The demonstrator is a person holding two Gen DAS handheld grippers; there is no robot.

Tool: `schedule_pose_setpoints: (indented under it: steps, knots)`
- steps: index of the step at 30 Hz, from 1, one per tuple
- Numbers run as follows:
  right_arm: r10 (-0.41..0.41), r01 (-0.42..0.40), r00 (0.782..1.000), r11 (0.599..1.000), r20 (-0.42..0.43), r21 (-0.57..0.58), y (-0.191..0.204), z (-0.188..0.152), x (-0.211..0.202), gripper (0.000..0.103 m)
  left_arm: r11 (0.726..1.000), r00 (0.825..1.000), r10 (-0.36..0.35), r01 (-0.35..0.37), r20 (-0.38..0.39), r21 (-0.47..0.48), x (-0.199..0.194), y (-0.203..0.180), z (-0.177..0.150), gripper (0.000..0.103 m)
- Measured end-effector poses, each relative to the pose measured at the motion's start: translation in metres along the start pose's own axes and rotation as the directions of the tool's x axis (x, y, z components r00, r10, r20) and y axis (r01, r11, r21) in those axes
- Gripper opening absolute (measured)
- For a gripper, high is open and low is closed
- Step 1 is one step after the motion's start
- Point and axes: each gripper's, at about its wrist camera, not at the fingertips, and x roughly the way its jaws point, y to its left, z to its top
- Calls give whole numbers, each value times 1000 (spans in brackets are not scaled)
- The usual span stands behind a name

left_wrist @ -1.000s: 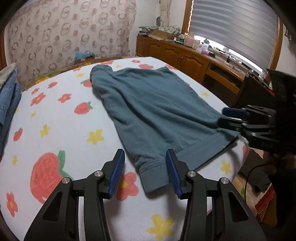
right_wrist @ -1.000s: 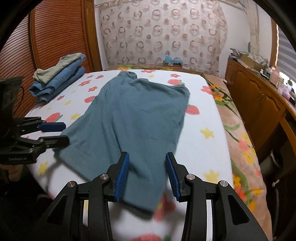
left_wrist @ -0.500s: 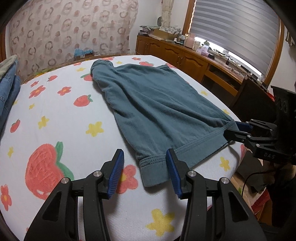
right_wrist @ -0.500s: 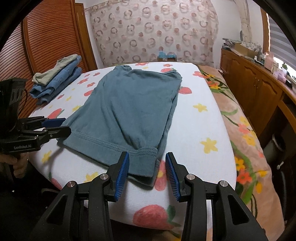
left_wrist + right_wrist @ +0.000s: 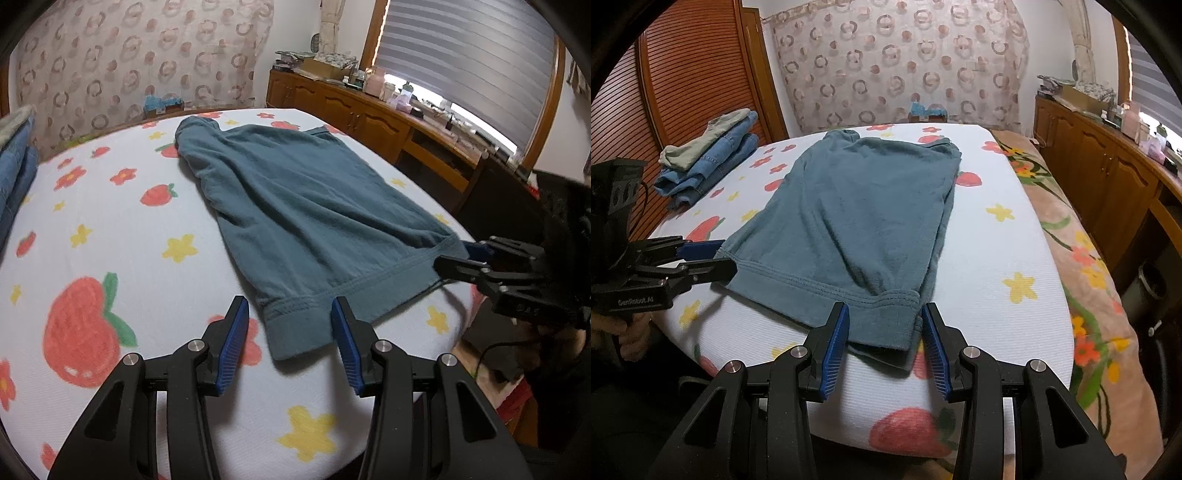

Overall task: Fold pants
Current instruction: 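Close the left gripper on the shorts hem while the right gripper grasps the other hem corner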

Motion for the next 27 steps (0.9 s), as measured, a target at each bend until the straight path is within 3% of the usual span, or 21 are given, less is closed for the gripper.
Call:
schedule_pose_setpoints:
  steps: [7, 11, 19, 23, 27]
  knots:
    - [-5, 4, 1000, 1000, -5, -9, 3, 1, 1, 39, 1000, 1000, 8, -8, 7, 8, -2, -3, -4, 40]
    - [23, -23, 1000, 1000, -7, -5, 4, 1, 1, 26, 1000, 1000, 15, -15, 16, 8, -2, -3, -4, 40]
    - [47, -47, 999, 999, -4, -4, 5, 1, 3, 18, 999, 999, 25, -26, 23, 27, -2, -4, -5, 39]
    - [50, -50, 999, 999, 12, 6, 6, -1, 2, 16, 999, 999, 30, -31, 42, 30, -6, -6, -5, 21]
    - [60, -61, 997, 998, 40, 13, 8, 1, -3, 16, 1000, 998, 6, -8, 68, 15, -16, -5, -1, 18]
